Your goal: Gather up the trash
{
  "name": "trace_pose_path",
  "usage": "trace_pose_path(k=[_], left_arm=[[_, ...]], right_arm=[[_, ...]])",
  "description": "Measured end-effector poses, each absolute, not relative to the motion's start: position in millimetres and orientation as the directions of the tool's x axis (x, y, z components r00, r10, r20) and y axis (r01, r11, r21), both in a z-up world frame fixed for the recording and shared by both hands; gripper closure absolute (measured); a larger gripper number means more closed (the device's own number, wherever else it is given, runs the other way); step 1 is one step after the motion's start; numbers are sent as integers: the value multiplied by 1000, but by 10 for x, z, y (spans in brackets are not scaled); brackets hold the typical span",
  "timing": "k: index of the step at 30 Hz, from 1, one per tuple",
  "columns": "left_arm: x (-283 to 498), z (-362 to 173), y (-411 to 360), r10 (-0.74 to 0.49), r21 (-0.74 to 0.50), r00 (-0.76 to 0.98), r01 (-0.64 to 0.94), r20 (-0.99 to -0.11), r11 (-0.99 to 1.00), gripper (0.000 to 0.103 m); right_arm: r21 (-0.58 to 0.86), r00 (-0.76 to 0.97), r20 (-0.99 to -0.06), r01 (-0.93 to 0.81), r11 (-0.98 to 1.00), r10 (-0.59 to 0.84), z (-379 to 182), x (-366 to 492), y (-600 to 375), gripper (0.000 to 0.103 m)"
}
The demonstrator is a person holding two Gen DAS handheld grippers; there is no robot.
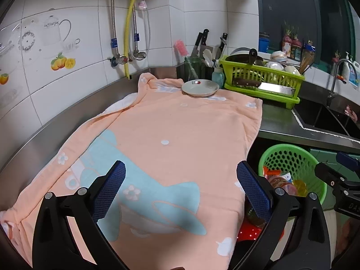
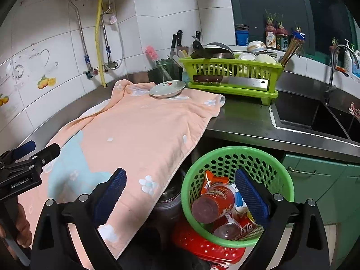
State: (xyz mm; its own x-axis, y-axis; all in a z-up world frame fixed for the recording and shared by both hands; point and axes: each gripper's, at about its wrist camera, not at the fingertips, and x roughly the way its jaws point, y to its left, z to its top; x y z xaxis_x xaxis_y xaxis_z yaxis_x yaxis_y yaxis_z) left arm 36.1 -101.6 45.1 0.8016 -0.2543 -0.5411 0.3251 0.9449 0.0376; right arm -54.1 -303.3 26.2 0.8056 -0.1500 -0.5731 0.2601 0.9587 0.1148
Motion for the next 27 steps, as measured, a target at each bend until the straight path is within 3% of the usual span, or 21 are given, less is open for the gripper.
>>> trace_pose_path(k=[27], left_arm=[[252,437,-962,-236,34,817,298,-526,954,5]], right_arm=[[72,810,-555,273,959,-189,265,-602,-2973,9]])
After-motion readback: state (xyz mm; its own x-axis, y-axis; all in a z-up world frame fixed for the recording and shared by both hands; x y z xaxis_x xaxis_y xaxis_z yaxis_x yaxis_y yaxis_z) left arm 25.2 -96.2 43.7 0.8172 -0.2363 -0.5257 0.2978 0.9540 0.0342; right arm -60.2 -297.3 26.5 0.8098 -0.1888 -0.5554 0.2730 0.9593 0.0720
